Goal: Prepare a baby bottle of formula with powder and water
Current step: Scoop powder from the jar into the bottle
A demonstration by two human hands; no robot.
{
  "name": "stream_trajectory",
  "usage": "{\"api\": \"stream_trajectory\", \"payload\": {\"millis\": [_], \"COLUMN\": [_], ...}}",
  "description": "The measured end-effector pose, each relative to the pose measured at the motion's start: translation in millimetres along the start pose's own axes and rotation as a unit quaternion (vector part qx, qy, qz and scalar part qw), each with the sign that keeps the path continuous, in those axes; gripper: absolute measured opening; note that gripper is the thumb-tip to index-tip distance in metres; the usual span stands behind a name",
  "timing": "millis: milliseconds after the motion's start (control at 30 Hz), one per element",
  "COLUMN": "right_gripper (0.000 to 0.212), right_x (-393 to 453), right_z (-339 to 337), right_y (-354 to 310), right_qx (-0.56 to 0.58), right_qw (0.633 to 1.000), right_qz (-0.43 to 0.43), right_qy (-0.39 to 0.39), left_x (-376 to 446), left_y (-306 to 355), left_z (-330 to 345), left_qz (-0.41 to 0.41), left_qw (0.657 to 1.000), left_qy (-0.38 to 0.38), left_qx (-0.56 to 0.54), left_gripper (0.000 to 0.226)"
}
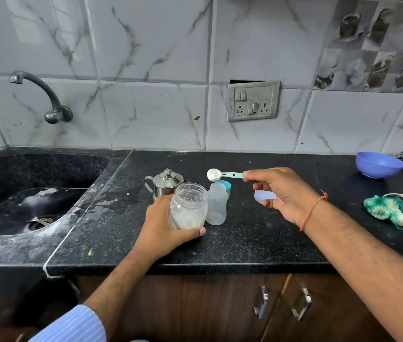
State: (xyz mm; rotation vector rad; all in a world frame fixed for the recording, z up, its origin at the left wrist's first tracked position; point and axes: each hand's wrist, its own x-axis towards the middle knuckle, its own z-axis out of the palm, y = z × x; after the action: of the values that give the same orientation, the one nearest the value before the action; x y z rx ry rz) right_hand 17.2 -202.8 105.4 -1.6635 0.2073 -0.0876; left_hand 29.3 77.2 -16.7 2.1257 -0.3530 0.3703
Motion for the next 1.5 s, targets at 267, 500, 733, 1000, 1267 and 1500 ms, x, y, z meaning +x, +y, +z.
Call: {"api": "stream_trajectory", "payload": {"millis": [267, 500, 733, 1000, 1267, 1500], "right_gripper": [0.016, 0.021, 0.021, 0.014, 0.015, 0.025], "right_x": [2.8, 6.6, 6.5, 6.1, 9.2, 9.8], "right_z": [-9.9, -21.6, -34.9, -47.4, -47.2, -39.1], "right_y": [6.2, 12.6, 13.8, 8.1, 7.6, 9.9], "right_qx": [-0.006, -0.015, -0.013, -0.002, -0.005, -0.02], "right_qw": [1.0, 0.999, 0.999, 0.998, 0.998, 0.997], "right_qz": [-0.001, -0.007, -0.013, -0.026, -0.029, -0.027], "right_qy": [0.013, 0.031, 0.05, 0.058, 0.06, 0.064], "left_x": [-16.4, -58.3, -59.4, -15.3, 10.3, 11.5], "left_y": [-0.6, 54.9, 94.1, 98.6, 83.1, 64.7], "left_z": [-18.1, -1.2, 65.2, 94.4, 100.6, 106.0], "left_qz": [-0.091, 0.069, 0.018, -0.04, -0.12, -0.1], "left_qw": [0.994, 0.965, 0.989, 0.994, 0.987, 0.991], "left_qy": [0.055, 0.245, 0.091, 0.089, 0.101, 0.068], "left_qx": [-0.016, 0.062, -0.116, -0.041, -0.027, -0.064], "left_gripper": [0.116, 0.114, 0.07, 0.095, 0.095, 0.058]}}
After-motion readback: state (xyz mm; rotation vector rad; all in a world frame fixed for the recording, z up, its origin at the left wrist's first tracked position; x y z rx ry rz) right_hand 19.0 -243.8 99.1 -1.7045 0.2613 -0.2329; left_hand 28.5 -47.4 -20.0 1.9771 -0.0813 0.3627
